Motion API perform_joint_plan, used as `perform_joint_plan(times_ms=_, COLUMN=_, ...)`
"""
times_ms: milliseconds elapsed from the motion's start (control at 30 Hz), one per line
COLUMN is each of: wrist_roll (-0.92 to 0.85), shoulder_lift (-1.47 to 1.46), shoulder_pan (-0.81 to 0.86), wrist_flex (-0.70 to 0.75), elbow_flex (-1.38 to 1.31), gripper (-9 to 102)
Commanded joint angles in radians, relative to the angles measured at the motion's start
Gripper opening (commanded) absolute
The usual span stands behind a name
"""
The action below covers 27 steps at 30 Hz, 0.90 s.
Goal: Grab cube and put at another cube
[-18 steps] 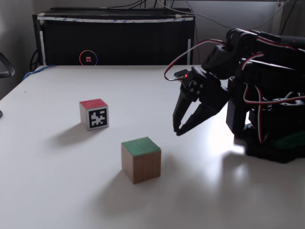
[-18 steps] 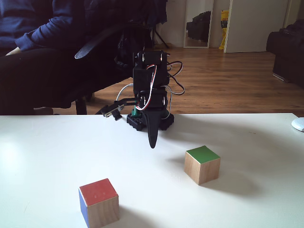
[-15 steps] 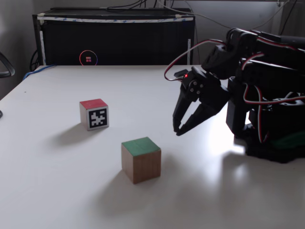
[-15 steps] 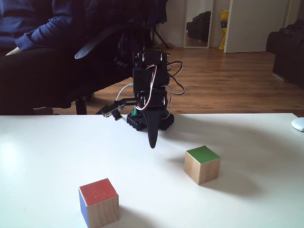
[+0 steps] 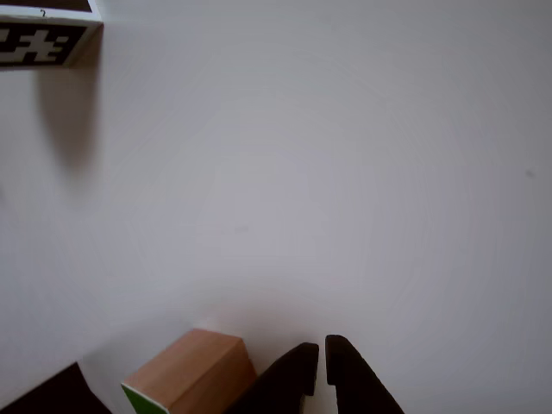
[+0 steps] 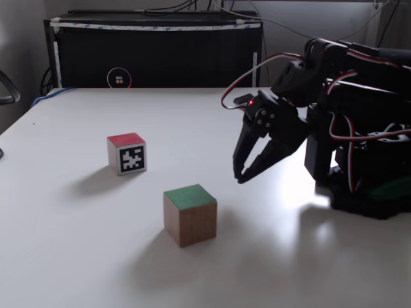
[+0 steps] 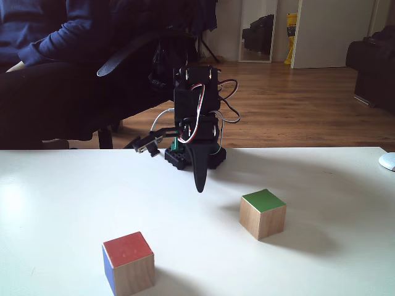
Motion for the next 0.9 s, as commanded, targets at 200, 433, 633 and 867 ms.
perform_joint_plan(times_ms=200, wrist_roll=-0.015, shoulder_lift=-0.265, shoulder_pan=-0.276, wrist_flex=-0.117, elbow_flex=-0.178, gripper=6)
perform_joint_plan(times_ms=433, wrist_roll=0.026, shoulder_lift=-0.732, shoulder_pan=-0.301, wrist_flex=-0.167, elbow_flex=-0.523, gripper=18)
perform_joint_plan(times_ms=633, wrist_roll=-0.002, shoulder_lift=-0.873, shoulder_pan=-0.334, wrist_flex=-0.187, elbow_flex=-0.617, gripper=25)
perform_joint_plan(times_ms=867, wrist_roll=-0.017, shoulder_lift=-1.154, shoulder_pan=-0.324, wrist_flex=-0.265, elbow_flex=-0.704, gripper=34)
